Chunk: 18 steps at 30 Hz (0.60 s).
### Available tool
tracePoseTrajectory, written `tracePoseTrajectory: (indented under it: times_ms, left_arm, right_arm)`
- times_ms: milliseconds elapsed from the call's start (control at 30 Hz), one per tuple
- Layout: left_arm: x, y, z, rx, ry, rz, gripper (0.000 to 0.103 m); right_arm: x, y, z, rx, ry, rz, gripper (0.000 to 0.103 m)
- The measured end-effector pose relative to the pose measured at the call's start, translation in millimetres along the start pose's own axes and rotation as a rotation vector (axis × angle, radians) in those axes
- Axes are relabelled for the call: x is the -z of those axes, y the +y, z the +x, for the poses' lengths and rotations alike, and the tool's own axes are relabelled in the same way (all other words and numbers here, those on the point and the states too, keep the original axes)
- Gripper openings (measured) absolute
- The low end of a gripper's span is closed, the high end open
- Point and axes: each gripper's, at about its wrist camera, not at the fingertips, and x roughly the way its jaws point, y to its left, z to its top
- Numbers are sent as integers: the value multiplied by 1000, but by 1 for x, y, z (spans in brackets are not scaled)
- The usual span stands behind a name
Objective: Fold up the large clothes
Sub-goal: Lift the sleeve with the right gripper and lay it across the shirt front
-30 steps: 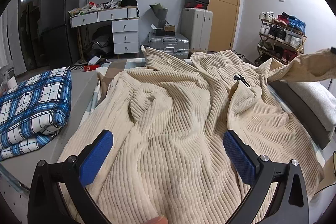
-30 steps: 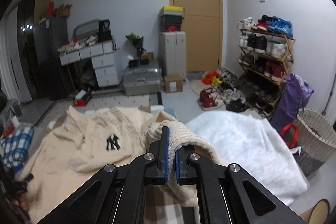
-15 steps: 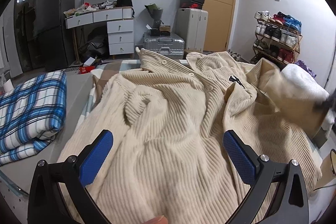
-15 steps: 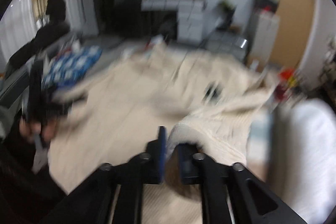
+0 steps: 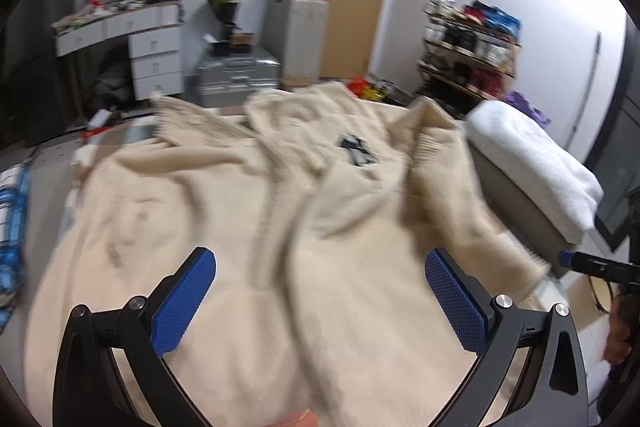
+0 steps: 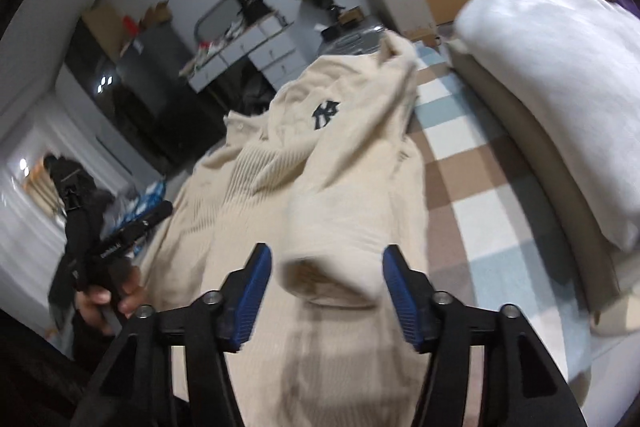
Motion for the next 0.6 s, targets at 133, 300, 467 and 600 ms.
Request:
tracePoseTrajectory:
  times_ms: [133, 300, 467, 600]
  left_arm:
    - [0, -28, 15, 77, 50, 35, 102]
    - [-2, -45, 29, 157, 124, 22, 102]
    - [-2, -46, 19, 141, 118, 66, 102]
    - [1, -33, 17, 90, 111, 63, 102]
  right_arm:
    - [4, -13, 10, 16, -2, 72, 59]
    - [-3, -20, 32, -24, 0, 131, 55]
    - [-34, -29, 71, 12, 45, 175, 46]
    - [-30, -34, 98, 17, 146, 217, 26]
